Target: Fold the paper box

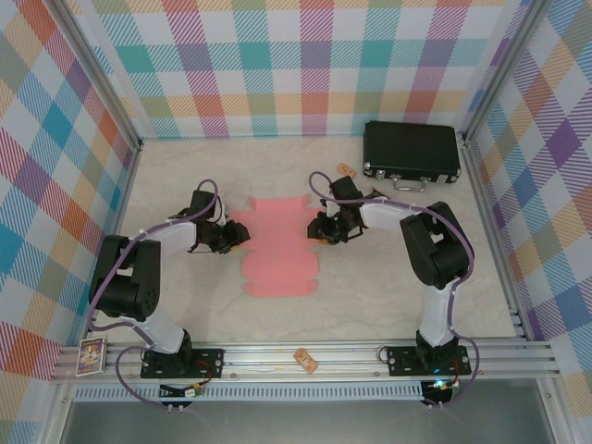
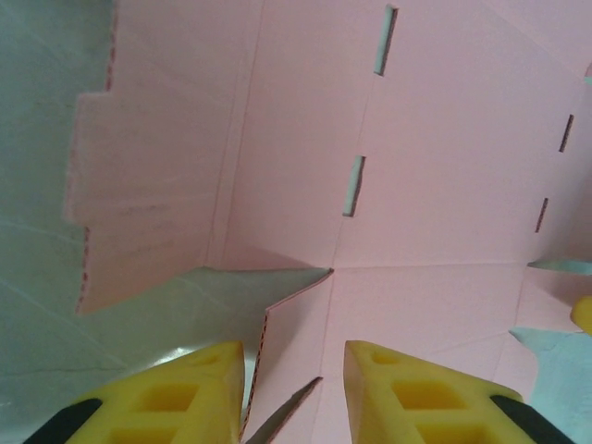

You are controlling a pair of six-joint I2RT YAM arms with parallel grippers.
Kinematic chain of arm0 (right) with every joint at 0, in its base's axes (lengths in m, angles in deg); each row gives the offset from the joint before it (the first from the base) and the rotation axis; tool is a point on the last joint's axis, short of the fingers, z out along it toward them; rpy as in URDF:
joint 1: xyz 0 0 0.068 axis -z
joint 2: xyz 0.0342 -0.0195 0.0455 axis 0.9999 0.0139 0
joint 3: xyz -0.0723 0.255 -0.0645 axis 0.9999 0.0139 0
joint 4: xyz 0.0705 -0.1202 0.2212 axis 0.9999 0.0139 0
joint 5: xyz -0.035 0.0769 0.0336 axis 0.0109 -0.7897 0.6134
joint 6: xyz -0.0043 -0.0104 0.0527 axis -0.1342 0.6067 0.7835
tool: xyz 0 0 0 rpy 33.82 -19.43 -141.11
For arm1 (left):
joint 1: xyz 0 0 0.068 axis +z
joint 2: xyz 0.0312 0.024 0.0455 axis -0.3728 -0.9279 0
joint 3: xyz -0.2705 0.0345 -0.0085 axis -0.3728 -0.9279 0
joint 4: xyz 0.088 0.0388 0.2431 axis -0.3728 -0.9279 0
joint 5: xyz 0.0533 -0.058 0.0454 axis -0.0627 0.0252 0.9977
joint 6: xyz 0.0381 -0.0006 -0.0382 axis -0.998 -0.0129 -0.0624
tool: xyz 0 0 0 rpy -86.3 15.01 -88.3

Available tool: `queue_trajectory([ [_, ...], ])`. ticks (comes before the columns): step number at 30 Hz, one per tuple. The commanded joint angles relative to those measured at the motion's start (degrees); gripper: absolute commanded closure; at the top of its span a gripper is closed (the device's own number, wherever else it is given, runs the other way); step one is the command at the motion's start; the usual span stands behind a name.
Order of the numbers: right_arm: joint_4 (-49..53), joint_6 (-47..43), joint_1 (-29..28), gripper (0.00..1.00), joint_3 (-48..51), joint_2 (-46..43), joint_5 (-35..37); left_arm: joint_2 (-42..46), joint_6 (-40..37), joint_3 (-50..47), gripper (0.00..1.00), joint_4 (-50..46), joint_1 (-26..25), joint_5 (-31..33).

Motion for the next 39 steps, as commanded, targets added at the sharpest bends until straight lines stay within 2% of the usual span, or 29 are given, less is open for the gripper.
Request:
queue_trajectory([
  [1, 1.0, -0.6, -0.8, 0.69, -2.3, -1.2, -0.9, 2.4, 0.6, 1.4, 0.65, 0.7, -0.5, -1.8],
  [17, 3.7, -1.9, -3.1, 0.63, -7.1, 1.3, -1.2, 0.0, 0.6, 4.0, 0.61, 1.2, -3.8, -2.0],
  [30, 1.6, -0.4, -4.0, 0.58, -8.1, 3.6, -3.6, -3.8, 1.4, 5.8, 0.55, 2.6, -7.1, -2.5],
  [39, 1.1, 0.4, -4.4, 0.57, -8.7, 5.3, -3.7, -5.8, 1.7, 6.1, 0.55, 3.4, -7.8, -2.6],
])
